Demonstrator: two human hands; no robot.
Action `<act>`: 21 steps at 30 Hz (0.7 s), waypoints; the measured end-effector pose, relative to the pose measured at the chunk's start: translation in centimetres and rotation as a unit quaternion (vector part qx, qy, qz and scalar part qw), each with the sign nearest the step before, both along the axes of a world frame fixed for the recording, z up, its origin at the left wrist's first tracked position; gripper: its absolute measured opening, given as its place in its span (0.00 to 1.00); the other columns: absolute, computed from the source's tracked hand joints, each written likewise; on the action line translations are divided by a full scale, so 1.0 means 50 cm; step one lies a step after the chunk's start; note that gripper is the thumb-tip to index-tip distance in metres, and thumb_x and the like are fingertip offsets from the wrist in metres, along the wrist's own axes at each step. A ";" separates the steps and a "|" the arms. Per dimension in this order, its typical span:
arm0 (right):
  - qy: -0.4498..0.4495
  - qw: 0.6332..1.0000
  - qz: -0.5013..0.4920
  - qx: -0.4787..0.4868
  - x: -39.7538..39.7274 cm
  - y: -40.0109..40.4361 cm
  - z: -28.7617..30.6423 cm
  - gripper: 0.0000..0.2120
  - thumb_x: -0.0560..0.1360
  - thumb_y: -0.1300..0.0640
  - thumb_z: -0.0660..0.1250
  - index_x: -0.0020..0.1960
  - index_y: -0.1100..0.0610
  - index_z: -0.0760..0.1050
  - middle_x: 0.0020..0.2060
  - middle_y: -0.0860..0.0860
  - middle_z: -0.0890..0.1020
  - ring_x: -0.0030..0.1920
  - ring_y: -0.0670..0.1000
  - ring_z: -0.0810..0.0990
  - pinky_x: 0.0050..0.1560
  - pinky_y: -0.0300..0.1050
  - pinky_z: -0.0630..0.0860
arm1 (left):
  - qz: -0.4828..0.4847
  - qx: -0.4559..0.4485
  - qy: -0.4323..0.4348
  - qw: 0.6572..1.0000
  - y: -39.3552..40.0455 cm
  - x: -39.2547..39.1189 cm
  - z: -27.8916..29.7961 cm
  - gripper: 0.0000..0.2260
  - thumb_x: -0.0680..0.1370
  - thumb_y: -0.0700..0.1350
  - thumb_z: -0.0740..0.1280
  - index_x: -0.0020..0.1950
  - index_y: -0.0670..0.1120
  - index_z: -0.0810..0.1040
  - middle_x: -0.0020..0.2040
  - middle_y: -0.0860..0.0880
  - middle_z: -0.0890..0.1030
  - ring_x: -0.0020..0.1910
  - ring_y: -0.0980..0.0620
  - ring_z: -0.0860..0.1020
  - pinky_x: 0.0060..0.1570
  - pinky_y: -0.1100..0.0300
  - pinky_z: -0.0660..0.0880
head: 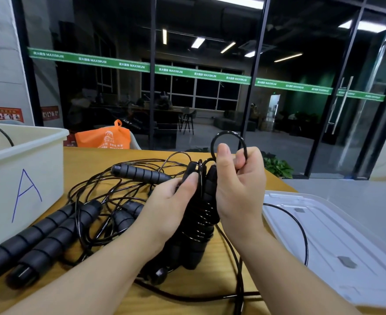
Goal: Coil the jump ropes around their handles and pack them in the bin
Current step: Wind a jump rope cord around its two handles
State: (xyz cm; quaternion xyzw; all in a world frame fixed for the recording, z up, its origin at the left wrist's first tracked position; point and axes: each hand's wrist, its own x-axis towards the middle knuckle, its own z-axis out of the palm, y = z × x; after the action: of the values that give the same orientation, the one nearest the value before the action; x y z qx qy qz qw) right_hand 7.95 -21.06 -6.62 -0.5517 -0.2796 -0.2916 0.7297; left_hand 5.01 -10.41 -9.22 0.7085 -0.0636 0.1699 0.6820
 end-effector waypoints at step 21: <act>0.018 0.894 -0.013 -0.448 0.034 -0.039 -0.014 0.36 0.69 0.42 0.68 0.75 0.42 0.59 0.43 0.43 0.71 0.32 0.37 0.70 0.35 0.30 0.67 | 0.199 -0.016 0.022 0.980 0.016 0.001 -0.001 0.17 0.76 0.57 0.62 0.40 0.44 0.79 0.32 0.41 0.79 0.30 0.45 0.76 0.34 0.51 0.76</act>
State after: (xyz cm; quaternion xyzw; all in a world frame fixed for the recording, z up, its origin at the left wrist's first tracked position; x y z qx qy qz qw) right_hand 9.67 -23.00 -7.30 -0.8286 -0.3606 -0.1349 0.4064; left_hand 5.05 -9.60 -9.25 0.6992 0.0958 0.2877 0.6474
